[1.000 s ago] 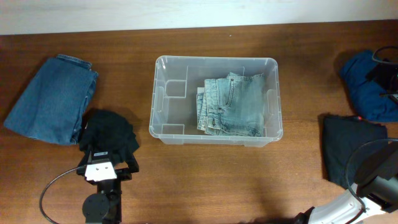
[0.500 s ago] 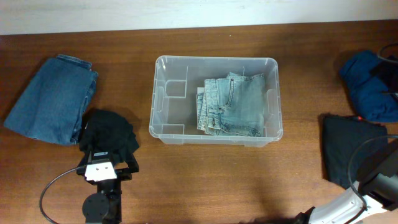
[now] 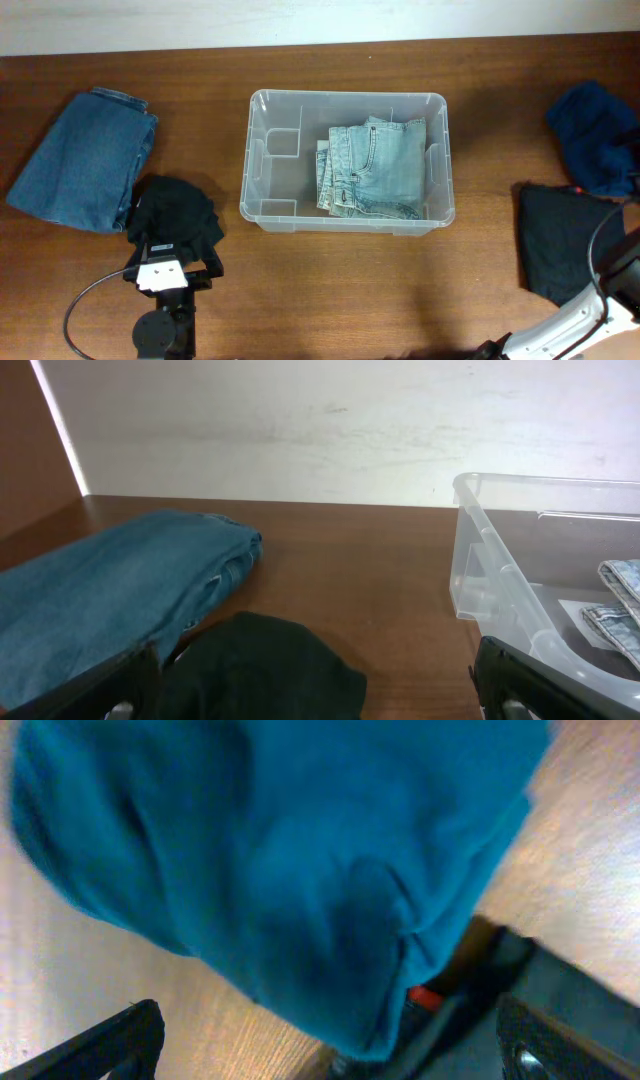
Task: Pack container
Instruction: 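Lower the right gripper onto the teal shirt and grasp it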
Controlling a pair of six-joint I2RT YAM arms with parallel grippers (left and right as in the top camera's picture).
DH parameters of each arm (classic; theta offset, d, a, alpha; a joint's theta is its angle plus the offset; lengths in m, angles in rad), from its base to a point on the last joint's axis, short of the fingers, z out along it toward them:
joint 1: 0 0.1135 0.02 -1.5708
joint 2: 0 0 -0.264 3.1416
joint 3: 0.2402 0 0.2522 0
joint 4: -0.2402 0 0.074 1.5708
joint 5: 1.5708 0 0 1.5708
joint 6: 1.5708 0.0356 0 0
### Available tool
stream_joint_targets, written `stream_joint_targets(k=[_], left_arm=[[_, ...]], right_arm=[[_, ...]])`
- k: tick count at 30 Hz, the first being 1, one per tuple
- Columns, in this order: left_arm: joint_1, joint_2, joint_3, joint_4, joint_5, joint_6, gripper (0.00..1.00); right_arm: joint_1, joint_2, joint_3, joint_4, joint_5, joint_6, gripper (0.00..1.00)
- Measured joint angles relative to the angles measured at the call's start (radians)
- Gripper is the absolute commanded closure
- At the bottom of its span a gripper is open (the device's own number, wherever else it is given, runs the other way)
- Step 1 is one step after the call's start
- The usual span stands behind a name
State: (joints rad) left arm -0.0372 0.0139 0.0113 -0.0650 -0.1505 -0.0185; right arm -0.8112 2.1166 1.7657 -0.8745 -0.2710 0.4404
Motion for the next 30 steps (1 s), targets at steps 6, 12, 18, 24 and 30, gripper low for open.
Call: stream_joint_targets(k=[6,12,18,24,30], left_arm=[[0.0,0.0,0.0,0.0,0.0,0.0,0.01],[0.0,0.0,0.0,0.0,0.0,0.0,0.01],[0.0,0.0,0.0,0.0,0.0,0.0,0.01],[0.0,0.0,0.0,0.0,0.0,0.0,0.01],[0.0,0.0,0.0,0.0,0.0,0.0,0.01]], right_arm=[[0.002,0.045,0.0,0.0,0.004,0.002,0.02],[0.002,0.07,0.0,0.008,0.046,0.002,0.02],[0.002,0.143,0.0,0.043,0.056,0.001,0.02],[0.002,0.146,0.004,0.094,0.04,0.002,0.04],[0.002,0.146,0.004,0.151,-0.043,0.004,0.17]])
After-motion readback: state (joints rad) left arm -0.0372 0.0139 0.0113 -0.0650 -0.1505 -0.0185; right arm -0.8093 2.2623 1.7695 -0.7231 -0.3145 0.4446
